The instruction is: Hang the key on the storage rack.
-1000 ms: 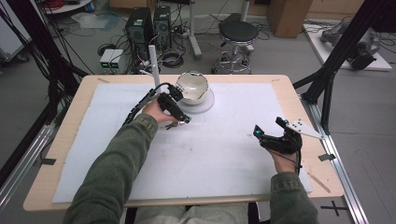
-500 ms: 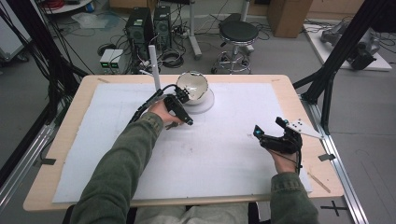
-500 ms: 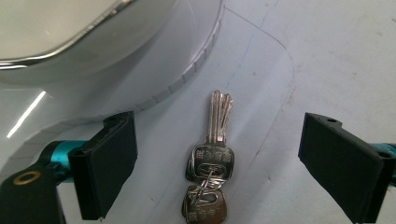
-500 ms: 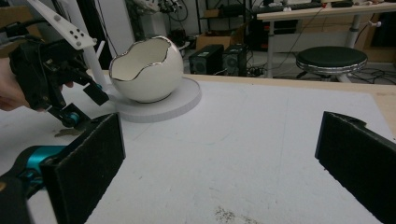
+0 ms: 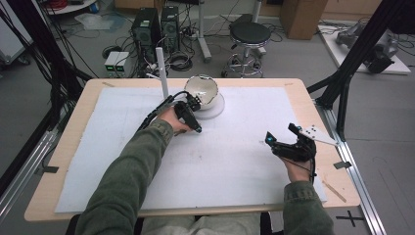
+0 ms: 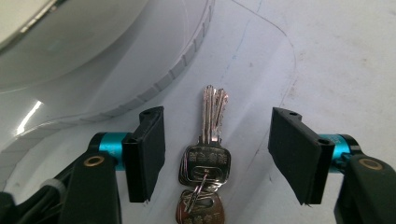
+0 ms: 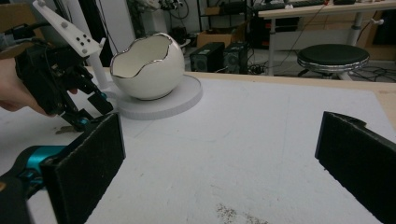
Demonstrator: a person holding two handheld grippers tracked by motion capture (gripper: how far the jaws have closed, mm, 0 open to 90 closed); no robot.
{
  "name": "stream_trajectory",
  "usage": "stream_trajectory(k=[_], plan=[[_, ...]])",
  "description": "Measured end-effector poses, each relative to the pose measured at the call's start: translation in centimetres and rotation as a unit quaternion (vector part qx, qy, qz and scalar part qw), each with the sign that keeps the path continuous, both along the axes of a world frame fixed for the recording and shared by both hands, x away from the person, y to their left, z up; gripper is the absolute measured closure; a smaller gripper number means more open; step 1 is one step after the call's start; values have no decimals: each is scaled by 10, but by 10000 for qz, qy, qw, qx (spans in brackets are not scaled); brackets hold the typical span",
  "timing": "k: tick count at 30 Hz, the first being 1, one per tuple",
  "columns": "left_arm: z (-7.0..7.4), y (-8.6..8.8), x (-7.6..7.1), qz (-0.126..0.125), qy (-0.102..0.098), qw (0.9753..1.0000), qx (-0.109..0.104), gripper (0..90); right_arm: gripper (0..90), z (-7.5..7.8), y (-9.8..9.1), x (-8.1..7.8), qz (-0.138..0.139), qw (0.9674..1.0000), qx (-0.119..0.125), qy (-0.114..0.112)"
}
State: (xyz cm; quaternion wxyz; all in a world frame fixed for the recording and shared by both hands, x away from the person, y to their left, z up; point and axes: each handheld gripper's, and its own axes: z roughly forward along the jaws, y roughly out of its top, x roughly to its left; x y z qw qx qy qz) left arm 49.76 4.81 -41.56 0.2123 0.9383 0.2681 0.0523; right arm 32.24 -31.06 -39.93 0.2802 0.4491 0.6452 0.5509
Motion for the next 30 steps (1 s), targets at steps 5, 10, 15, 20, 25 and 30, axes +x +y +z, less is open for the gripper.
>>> stream_trajectory(k=[5,10,15,20,25,30], plan=[[-2,-3,1,-7,2,10000,4,428,5,0,-1,0,-13,10000,9,0],[-3,-2,3,199,-10,9998,-23,566,5,-2,1,1,16,10000,-54,48],[-3,2,5,203,42,9997,-91,668,5,-2,1,1,22,10000,-59,54],[-4,6,7,154,-9,9998,-151,800,5,-2,2,2,31,9999,-88,79],[-3,3,3,-93,-234,9997,35,806,5,-2,2,1,26,9999,-100,80],[-2,3,1,-175,-317,9993,76,807,5,-2,1,0,-3,9999,-67,95]])
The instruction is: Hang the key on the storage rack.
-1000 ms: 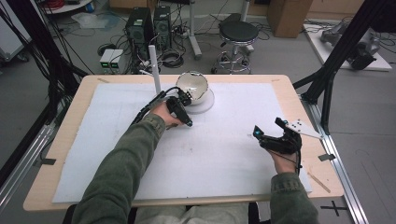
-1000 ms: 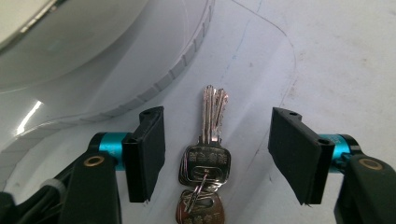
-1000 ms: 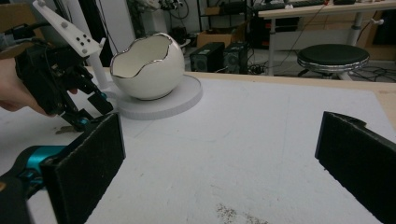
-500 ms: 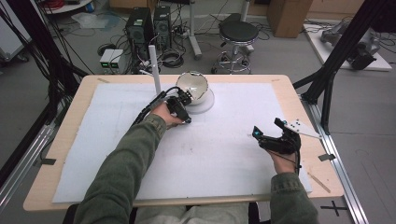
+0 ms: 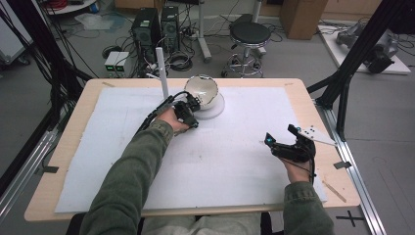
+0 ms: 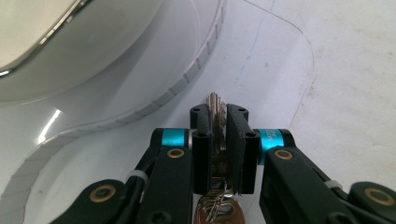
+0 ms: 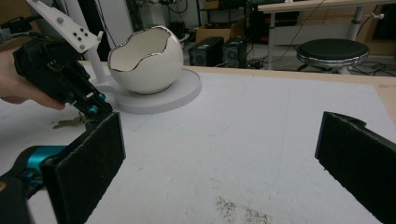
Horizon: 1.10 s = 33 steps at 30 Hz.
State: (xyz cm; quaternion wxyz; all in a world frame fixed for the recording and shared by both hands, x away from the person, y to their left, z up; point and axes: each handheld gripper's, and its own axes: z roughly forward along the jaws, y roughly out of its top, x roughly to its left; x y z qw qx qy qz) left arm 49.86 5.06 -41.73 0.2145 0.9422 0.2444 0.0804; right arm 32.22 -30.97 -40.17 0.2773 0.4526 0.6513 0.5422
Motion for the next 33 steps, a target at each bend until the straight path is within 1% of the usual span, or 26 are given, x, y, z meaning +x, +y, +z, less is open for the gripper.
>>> stream_trajectory(k=[2,4,5,7,8,11,12,15,16,21,25,29,31,33], plan=[[1,1,-1,-12,11,10000,-23,806,5,0,-1,0,-7,10000,-15,-24],[4,0,-2,-5,-33,10000,-11,806,5,0,-1,0,-8,10000,-8,-10],[5,0,-3,-17,-57,10000,-32,806,5,0,-1,0,-10,10000,-7,-13],[8,1,-5,-67,-42,9999,-64,806,5,0,-1,-1,-15,10000,-4,-5],[9,1,-5,-50,-54,9999,-111,806,5,0,-1,-1,-25,10000,-6,-8],[12,2,-8,-55,-68,9998,-158,806,5,0,-1,-1,-30,10000,11,-11],[14,3,-9,-88,-91,9998,-137,806,5,0,-1,-2,-24,10000,10,-4],[19,5,-14,-104,-207,9995,-216,806,5,-1,-1,-1,2,10000,-14,4],[19,6,-15,-121,-208,9994,-264,806,5,-1,-1,-1,-5,10000,-12,6],[24,11,-20,-113,-257,9991,-318,806,5,-1,-1,-1,-13,10000,-1,8],[30,13,-26,-162,-328,9987,-368,806,5,-1,-1,-2,-17,10000,11,15],[39,15,-31,-241,-473,9977,-430,806,5,-1,-1,-1,-26,10000,6,22],[44,18,-33,-225,-527,9971,-495,806,5,-1,-2,-1,-23,10000,-18,7],[50,23,-35,-246,-613,9966,-493,807,5,-1,-2,-1,-29,10000,-9,11]])
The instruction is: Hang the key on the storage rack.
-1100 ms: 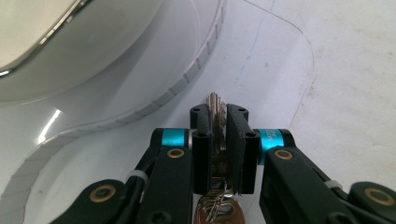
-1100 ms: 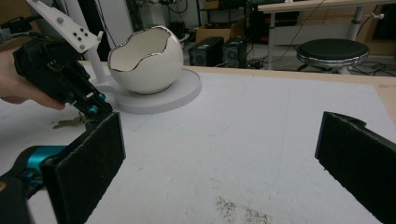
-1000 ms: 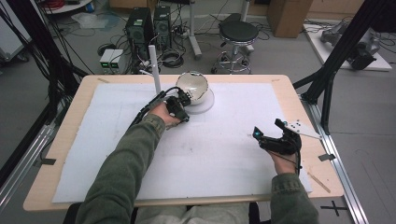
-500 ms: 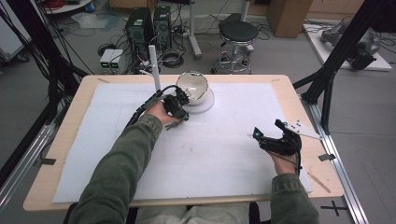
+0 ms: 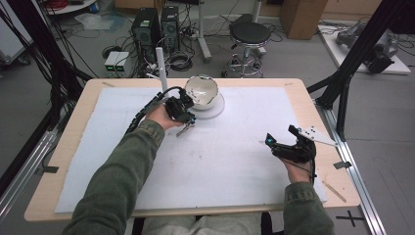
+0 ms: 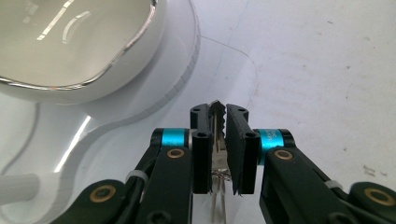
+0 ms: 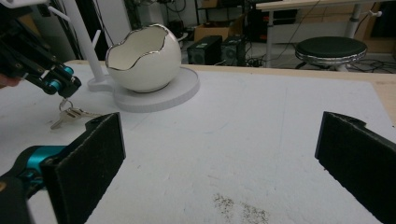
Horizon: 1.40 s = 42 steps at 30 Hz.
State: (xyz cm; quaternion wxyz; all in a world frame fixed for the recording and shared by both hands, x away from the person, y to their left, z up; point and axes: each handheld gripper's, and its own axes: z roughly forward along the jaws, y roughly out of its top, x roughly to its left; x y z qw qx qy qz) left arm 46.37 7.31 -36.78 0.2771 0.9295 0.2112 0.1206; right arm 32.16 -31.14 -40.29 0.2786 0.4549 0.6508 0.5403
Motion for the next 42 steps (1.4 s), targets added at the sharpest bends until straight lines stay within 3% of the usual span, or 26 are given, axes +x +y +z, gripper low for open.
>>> stream_trajectory(k=[8,15,24,28,35,42], plan=[[16,20,-4,130,-137,9998,-106,807,5,0,0,0,-13,10000,1,12],[30,35,-9,233,-376,9987,-245,807,5,-1,1,1,-10,10000,-14,18],[46,51,-12,466,-390,9971,-455,807,5,0,1,0,-4,10000,-8,16],[54,57,-12,529,-459,9968,-377,807,5,-1,1,1,8,10000,-18,9],[67,72,-11,743,-618,9936,-585,807,5,-1,1,1,7,10000,-15,30],[74,85,-9,900,-665,9919,-594,807,5,-1,2,1,22,10000,-24,42]])
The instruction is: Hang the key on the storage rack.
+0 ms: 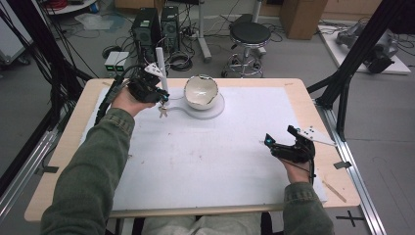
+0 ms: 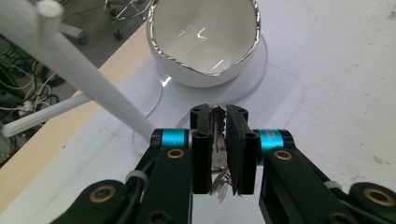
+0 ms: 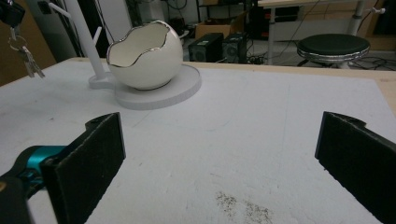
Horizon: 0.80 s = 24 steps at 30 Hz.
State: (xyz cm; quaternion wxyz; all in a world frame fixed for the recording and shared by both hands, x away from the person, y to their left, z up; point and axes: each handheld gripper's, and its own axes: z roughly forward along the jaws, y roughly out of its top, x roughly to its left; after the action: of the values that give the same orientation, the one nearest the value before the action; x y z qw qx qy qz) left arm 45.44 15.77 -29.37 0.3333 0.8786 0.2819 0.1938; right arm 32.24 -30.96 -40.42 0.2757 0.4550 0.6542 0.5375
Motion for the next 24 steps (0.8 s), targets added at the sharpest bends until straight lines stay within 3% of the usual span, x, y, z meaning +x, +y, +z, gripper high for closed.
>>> stream_trajectory(k=[6,14,24], plan=[[14,7,4,96,-87,9999,24,807,5,0,0,0,-3,10000,-9,4],[34,14,5,229,-317,9991,-140,807,5,0,-1,0,3,10000,13,0],[53,22,13,491,-397,9975,-301,807,5,0,0,0,1,10000,1,4]])
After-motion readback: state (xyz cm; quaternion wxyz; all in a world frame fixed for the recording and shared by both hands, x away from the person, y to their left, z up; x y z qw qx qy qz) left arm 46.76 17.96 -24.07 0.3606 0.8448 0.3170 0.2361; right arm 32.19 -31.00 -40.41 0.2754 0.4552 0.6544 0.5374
